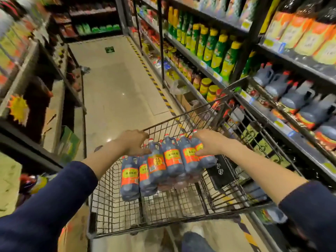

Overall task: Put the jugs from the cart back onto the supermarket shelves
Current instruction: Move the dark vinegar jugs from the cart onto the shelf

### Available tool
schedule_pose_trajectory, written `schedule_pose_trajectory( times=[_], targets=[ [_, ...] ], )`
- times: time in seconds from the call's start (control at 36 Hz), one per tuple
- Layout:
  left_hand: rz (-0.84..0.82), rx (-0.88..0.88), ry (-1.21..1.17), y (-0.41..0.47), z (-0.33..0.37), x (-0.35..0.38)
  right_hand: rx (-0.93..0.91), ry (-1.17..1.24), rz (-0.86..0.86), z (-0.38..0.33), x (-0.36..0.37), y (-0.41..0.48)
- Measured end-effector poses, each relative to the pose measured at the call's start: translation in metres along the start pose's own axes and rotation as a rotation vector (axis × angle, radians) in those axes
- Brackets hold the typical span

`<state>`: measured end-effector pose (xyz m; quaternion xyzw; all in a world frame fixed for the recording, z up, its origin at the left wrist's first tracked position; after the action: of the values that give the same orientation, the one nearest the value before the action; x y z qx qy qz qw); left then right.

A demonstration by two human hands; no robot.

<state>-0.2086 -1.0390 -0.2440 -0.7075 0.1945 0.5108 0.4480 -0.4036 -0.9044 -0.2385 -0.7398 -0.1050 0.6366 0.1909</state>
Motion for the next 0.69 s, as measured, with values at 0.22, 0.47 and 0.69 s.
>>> schedule_pose_trajectory(
  times=[0.22,0.47,0.69],
  targets=[
    [-0.083,-0.176,-0.220,0.015,-0.004,0.041,-0.141,0.031,-0.153,-0.001,0.012,0.040],
    [-0.184,-0.383,-0.496,0.023,0.002,0.106,-0.187,0.102,-0.244,0.004,0.044,0.079],
    [-0.206,-0.446,-0.880,0.040,0.016,0.142,-0.159,0.307,-0.308,0.016,0.094,0.123]
  ],
)
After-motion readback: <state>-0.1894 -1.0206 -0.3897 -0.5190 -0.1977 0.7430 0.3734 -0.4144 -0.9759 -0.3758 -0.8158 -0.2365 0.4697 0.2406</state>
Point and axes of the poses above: each hand's wrist, its own y-axis towards the middle knuckle, its own x-axis out of the palm, z = x × y, the point moved 5 cm from there along y, towards the middle knuckle, and after that the axes turned 5 degrees about -z, right-handed, at the moved point
